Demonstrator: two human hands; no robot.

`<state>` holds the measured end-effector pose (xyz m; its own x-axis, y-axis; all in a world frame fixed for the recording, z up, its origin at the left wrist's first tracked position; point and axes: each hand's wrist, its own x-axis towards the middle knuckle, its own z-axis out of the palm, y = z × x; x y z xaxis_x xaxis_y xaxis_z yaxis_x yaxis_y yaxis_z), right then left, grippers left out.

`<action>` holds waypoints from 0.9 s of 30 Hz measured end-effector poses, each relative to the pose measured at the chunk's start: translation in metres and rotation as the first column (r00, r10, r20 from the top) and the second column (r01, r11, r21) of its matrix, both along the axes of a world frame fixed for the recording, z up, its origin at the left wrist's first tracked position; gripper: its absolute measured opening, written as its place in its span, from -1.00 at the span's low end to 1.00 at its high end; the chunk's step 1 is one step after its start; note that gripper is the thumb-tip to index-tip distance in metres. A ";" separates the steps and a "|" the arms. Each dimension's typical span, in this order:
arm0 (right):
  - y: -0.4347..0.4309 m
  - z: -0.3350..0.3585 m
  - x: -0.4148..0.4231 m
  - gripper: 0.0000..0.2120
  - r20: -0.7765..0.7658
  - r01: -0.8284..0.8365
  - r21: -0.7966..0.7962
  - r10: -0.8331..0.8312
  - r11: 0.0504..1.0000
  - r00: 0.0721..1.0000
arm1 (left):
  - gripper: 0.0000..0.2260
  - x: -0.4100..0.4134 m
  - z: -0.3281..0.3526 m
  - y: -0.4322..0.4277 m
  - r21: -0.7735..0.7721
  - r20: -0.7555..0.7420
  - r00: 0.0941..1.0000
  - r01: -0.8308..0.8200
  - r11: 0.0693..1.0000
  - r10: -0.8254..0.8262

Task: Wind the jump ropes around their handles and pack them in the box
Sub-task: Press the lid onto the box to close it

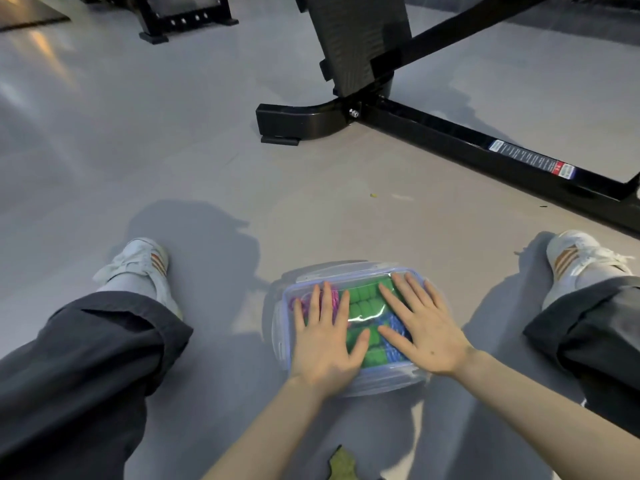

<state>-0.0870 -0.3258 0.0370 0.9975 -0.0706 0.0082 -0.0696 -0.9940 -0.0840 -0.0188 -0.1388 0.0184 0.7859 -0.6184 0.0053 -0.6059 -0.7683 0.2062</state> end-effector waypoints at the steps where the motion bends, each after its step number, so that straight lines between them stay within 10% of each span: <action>1: 0.000 0.000 0.001 -0.31 -0.005 0.001 0.003 -0.001 1.000 1.000 | -0.36 0.000 0.002 0.001 -0.012 -0.002 1.000 0.004 1.000 -0.004; 10: 0.000 0.000 -0.001 -0.25 0.018 -0.029 0.084 0.028 0.996 0.999 | -0.40 -0.014 0.007 0.010 -0.050 0.052 0.989 0.138 0.989 -0.135; 18: 0.001 0.001 -0.003 -0.30 0.110 -0.071 0.143 0.055 0.987 0.992 | -0.05 -0.016 0.006 0.017 0.050 0.044 0.976 0.211 0.976 -0.213; 27: -0.031 0.000 -0.007 -0.09 0.001 -0.478 -0.065 0.479 0.876 0.878 | -0.03 -0.001 0.000 0.028 0.107 0.068 0.942 0.321 0.941 -0.329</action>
